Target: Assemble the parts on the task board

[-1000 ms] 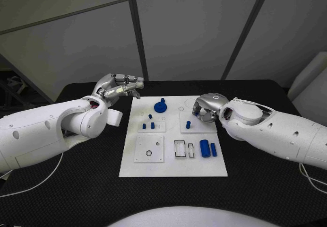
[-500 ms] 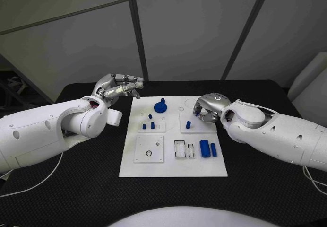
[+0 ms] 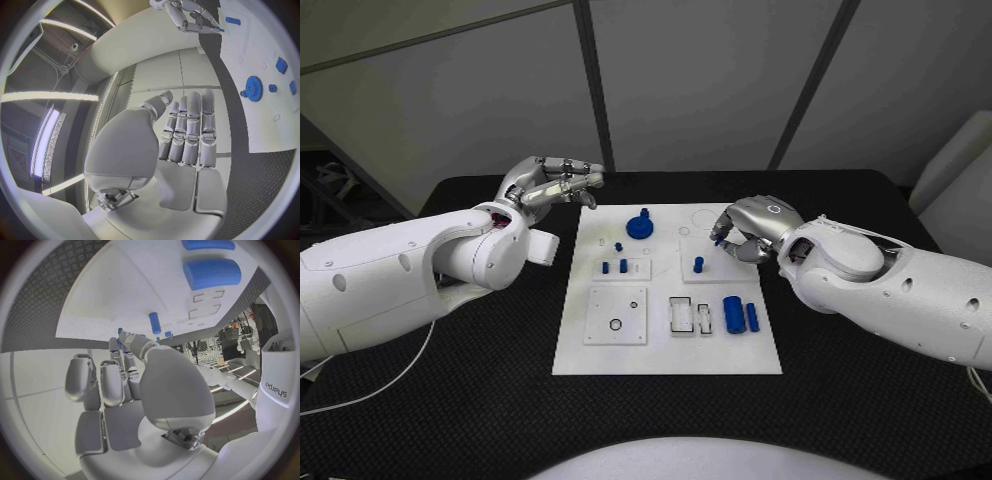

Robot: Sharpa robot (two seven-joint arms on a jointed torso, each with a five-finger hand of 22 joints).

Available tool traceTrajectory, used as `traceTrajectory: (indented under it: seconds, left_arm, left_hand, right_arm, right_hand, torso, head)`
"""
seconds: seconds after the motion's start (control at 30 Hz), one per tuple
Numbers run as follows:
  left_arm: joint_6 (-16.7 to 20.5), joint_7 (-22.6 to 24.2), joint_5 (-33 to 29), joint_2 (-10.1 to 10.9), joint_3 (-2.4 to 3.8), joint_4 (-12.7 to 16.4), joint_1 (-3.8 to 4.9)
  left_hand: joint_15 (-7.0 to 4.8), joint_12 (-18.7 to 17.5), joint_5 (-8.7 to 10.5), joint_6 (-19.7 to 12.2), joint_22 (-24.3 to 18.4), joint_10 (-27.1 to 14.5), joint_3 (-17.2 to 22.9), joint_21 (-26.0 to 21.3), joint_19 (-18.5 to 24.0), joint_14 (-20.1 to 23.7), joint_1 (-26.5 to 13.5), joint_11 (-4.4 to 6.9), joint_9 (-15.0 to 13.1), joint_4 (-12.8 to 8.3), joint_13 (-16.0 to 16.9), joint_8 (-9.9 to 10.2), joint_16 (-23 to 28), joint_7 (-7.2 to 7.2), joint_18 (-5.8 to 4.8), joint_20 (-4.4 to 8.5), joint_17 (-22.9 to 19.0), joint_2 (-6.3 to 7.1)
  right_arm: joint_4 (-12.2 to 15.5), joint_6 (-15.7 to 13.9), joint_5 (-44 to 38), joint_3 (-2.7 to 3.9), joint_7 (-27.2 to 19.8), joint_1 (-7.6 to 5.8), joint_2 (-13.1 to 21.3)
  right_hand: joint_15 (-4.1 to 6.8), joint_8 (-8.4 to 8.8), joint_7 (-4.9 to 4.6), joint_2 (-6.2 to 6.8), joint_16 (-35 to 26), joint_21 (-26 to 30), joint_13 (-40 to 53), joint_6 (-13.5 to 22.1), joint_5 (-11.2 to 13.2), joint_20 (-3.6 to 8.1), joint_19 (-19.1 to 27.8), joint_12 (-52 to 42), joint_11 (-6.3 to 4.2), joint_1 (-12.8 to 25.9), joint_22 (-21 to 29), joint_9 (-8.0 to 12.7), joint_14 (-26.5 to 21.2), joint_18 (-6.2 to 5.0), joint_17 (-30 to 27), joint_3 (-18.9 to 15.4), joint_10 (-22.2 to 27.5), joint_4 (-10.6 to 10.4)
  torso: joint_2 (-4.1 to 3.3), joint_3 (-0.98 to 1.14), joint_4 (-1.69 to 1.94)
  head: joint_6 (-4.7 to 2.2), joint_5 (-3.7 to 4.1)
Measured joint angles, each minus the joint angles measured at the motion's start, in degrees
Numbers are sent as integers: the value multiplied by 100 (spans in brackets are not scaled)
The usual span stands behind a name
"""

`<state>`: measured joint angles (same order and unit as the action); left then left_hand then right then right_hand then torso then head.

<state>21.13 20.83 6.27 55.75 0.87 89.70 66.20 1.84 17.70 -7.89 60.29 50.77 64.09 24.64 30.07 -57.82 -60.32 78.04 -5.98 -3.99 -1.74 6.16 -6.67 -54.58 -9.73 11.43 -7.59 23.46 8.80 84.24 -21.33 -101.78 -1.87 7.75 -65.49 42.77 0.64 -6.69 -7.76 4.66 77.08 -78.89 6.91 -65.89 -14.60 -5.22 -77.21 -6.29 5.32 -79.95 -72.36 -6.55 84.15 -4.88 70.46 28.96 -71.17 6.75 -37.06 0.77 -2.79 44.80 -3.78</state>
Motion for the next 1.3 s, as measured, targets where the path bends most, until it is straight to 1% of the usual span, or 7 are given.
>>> traceTrajectory:
  seconds: [0.23, 0.43, 0.53, 0.67, 0.97, 1.13, 1.3]
  left_arm:
    - [-3, -6, -8, -56, 0, -25, -6]
    - [-10, -9, -11, -108, -1, -46, -9]
    - [-13, -12, -12, -131, -1, -51, -10]
    - [-17, -14, -13, -157, -1, -54, -10]
    - [-24, -28, -15, -197, -1, -65, -10]
    - [-26, -32, -16, -204, -1, -70, -10]
    - [-29, -33, -17, -216, -1, -70, -9]
  left_hand:
    - [0, 0, 0, 0, 0, 0, 0, 0, 0, 0, 0, 0, 0, 0, 0, 0, 0, 0, 0, 0, -5, 0]
    - [0, 0, 0, 0, 0, 0, 0, 0, 0, 0, 0, 0, 0, 0, -1, 0, 0, 0, 0, 0, -5, 0]
    - [0, 0, 0, 0, 1, 0, 0, 0, 0, 0, 0, 0, 0, 0, -1, 0, 0, 0, 0, 0, -5, 0]
    - [0, 0, 0, -21, -4, 0, -16, 0, 0, 0, 0, 0, -1, -16, -1, 0, 0, -21, 0, 0, -5, 0]
    - [0, 0, 0, -20, -4, 0, -16, 0, 0, 0, 0, 0, -1, -16, 1, 0, 0, -20, 0, 0, -4, 0]
    - [0, 0, 0, -20, -3, 0, -16, 0, 0, 0, 0, 0, -1, -16, 4, 0, 0, -20, 0, 0, -4, 0]
    - [0, 0, 0, -20, -3, 0, -16, 0, 0, 0, 0, 1, -1, -16, 3, 0, 0, -20, 0, 0, -4, 0]
  right_arm:
    - [554, -167, 138, 2, -29, 0, -26]
    - [753, -223, 276, 4, -85, 0, -336]
    - [753, -223, 354, 4, -115, 0, -515]
    - [642, -204, 459, 2, -149, 17, -748]
    - [460, -60, 653, -20, -205, 278, -1043]
    - [403, 36, 720, -82, -223, 359, -1133]
    - [377, 127, 757, -121, -232, 374, -1178]
  right_hand:
    - [0, 5, 2, 1, 0, -5, 0, 2, 1, 22, -21, 12, 0, 0, -15, -2, 0, 0, 13, 0, 0, 0]
    - [0, 5, 2, 1, 19, -5, 7, 3, 3, 21, -21, 21, -1, 1, -22, -2, 0, 0, 13, -1, 1, -1]
    - [0, 5, 2, 1, 24, -4, 10, 3, 12, 22, -21, 22, -1, 1, -22, -1, 0, 0, 12, -1, 1, -1]
    - [0, 6, 2, 2, 23, -4, 15, 4, -15, 21, -21, 57, -1, 2, -22, -4, 0, 0, 12, -1, 1, -1]
    - [0, 9, 3, 2, 23, -4, 14, 5, -21, 21, -21, 66, -1, 2, -21, -11, 0, 0, 11, -1, 1, -1]
    - [0, 34, 3, 3, 23, -4, 15, 6, -44, 21, -21, 67, -1, 2, -21, -11, 0, 0, 11, -2, 1, -2]
    - [0, 44, 3, 3, 23, -4, 32, 6, -44, 21, -21, 79, -1, 3, -21, -10, 0, 0, 11, -3, 1, -3]
  torso:
    - [-3, 1, 3]
    - [-7, -3, 18]
    - [-10, -7, 18]
    - [-14, -16, 19]
    - [-16, -18, 20]
    - [-16, -14, 15]
    - [-15, -10, 15]
  head:
    - [-6, -77]
    - [4, -193]
    - [23, -256]
    - [41, -323]
    - [118, -502]
    - [165, -587]
    - [214, -652]
